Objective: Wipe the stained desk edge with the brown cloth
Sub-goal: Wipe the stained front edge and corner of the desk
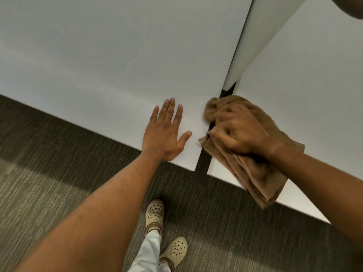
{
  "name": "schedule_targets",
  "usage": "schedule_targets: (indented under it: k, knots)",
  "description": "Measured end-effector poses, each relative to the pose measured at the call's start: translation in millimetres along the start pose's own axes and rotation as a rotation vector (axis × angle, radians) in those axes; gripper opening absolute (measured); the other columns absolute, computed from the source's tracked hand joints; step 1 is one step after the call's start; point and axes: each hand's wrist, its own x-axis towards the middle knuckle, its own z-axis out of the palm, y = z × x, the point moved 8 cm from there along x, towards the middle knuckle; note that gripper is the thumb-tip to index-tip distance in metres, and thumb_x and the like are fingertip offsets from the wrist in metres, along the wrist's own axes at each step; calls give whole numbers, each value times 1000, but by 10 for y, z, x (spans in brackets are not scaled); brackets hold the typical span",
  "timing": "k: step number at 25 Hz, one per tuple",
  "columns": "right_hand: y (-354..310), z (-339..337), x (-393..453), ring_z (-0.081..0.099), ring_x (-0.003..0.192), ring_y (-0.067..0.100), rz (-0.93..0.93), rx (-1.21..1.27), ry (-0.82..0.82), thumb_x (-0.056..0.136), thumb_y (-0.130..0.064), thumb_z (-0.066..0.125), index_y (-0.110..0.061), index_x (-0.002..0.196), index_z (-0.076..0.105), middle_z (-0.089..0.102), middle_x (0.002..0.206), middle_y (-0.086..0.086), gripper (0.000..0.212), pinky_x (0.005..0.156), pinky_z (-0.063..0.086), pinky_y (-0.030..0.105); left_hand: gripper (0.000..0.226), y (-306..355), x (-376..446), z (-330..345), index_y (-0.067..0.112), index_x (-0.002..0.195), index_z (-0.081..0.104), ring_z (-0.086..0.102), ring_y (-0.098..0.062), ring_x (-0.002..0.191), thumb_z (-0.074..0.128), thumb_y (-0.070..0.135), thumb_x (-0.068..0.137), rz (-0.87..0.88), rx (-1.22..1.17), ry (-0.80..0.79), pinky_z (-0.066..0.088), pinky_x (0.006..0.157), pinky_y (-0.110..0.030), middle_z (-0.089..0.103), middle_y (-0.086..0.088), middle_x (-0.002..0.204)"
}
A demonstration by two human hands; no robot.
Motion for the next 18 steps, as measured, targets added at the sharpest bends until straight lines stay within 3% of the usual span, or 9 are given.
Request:
schedule_targets:
  k: [5, 10, 15, 18]
  knots:
    - [329, -38, 120, 57, 112, 25, 174, 5, 91, 94, -38, 49, -13, 79, 74, 71, 97, 2, 38, 107, 35, 45, 83, -3, 15, 13, 16, 155, -14, -16, -24, 152, 4, 67, 92, -2, 17, 2, -3, 123, -46, -16, -13, 165]
    - [-319, 109, -252, 57, 115, 20, 51, -14, 80, 96, -37, 48, -17, 80, 75, 73, 97, 0, 37, 115, 27, 39, 82, -17, 19, 30, 16, 156, -11, -13, -24, 152, 6, 66, 93, -1, 27, 21, -4, 123, -45, -13, -13, 165]
    - [-857, 452, -769, 42, 137, 28, -67, -62, 29, 95, -37, 51, -22, 117, 66, 62, 126, 4, 31, 121, 23, 48, 84, -24, 19, 29, 16, 156, -11, -14, -24, 152, 3, 68, 91, 0, 32, 21, -2, 124, -45, -13, -13, 165]
    - [-746, 519, -1036, 27, 147, 36, -32, -145, 59, 92, -28, 56, -22, 145, 43, 45, 150, 10, 55, 120, 26, 51, 86, -23, 10, 32, 17, 156, -11, -15, -23, 152, 1, 69, 90, 0, 30, 8, -3, 124, -44, -15, -12, 165]
